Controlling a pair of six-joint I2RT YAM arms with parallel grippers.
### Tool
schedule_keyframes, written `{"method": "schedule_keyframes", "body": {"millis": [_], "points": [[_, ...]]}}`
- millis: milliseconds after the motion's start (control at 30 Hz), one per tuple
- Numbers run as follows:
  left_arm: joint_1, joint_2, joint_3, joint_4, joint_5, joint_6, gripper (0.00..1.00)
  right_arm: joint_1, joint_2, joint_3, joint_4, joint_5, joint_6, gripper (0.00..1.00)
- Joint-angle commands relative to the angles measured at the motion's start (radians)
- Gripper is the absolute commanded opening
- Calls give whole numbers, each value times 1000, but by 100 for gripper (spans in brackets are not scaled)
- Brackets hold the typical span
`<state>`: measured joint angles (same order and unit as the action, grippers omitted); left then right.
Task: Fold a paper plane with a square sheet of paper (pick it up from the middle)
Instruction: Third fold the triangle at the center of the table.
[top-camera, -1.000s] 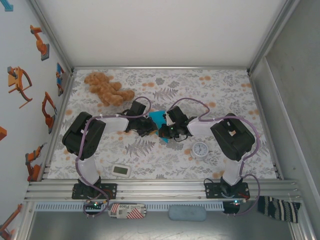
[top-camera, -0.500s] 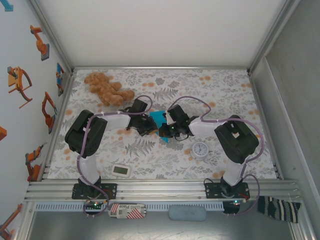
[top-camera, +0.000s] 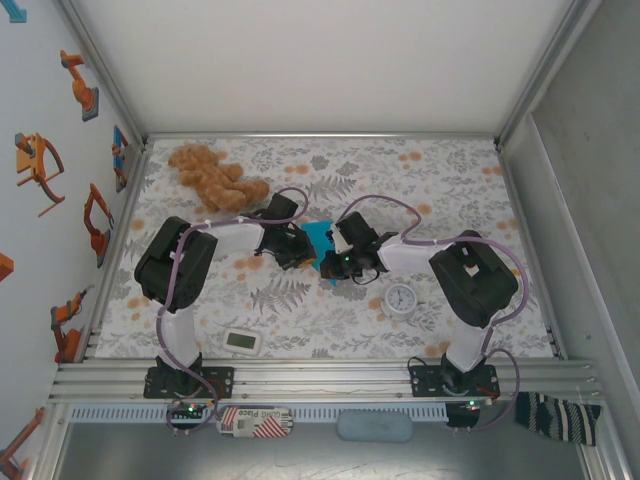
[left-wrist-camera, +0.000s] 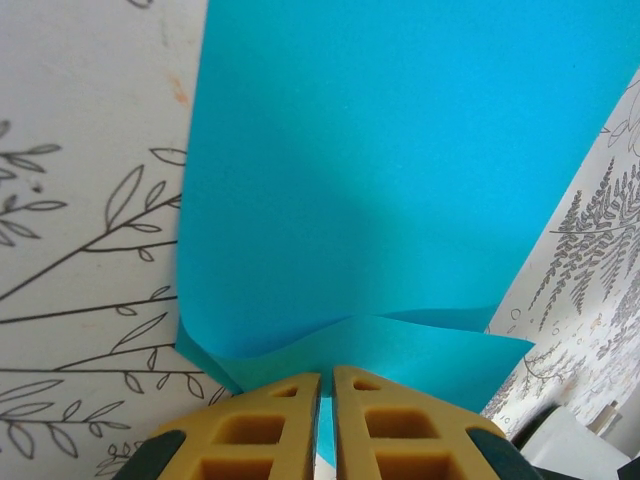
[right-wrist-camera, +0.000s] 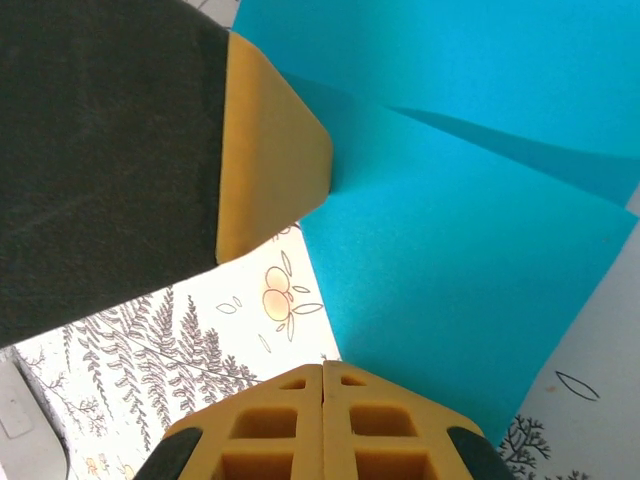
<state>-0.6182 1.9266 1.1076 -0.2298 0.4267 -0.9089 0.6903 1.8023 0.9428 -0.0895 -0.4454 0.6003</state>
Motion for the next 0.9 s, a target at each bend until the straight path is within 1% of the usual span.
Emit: {"method": "schedule_keyframes", "body": {"millis": [0, 300, 867], "points": [[6, 59, -15, -111, -75, 29, 14, -7, -8, -4, -37, 32, -26, 0], [8, 69, -7, -118, -69, 44, 14, -5, -3, -9, -52, 66, -29, 0], [9, 92, 6, -142, -74, 72, 14, -6, 0, -17, -71, 83, -48, 0]]}}
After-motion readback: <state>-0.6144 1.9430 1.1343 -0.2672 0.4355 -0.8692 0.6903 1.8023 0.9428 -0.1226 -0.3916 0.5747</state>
